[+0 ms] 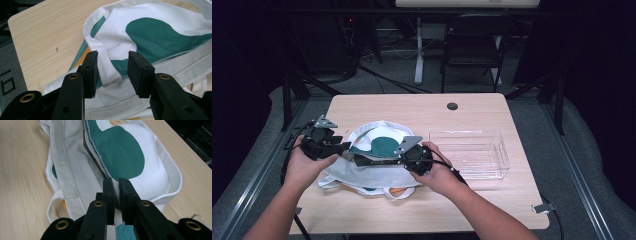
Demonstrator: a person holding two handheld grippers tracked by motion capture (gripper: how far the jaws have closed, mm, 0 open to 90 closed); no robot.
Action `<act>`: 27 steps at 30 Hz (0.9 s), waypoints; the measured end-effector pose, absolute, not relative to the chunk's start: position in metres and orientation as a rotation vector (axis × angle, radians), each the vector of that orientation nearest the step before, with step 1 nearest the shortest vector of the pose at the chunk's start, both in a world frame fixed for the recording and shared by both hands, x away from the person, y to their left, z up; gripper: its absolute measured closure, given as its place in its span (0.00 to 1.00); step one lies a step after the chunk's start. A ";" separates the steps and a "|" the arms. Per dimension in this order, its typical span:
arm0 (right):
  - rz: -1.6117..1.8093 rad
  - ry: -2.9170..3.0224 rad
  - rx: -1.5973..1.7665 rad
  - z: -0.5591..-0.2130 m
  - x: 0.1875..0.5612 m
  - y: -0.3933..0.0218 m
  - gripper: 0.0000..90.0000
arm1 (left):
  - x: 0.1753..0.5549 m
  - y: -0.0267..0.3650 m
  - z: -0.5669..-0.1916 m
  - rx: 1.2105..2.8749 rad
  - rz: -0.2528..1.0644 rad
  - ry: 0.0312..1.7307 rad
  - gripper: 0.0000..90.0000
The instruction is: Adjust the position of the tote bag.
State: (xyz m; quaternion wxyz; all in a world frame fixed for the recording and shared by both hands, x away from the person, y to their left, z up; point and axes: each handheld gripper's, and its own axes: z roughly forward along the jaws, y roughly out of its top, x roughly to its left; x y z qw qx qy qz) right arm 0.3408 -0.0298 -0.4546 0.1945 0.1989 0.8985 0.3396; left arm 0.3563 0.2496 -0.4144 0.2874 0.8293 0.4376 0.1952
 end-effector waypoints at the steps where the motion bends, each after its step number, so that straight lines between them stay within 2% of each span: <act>1: 0.951 2.518 0.559 -0.454 0.341 -0.030 0.93 | 0.356 0.248 -0.415 2.225 0.514 1.159 0.67; 20: 0.958 2.491 0.608 -0.438 0.354 -0.030 0.94 | 0.353 0.231 -0.419 2.303 0.505 1.052 0.63; 27: 0.945 2.491 0.595 -0.435 0.356 -0.029 0.94 | 0.353 0.224 -0.422 2.334 0.502 1.004 0.58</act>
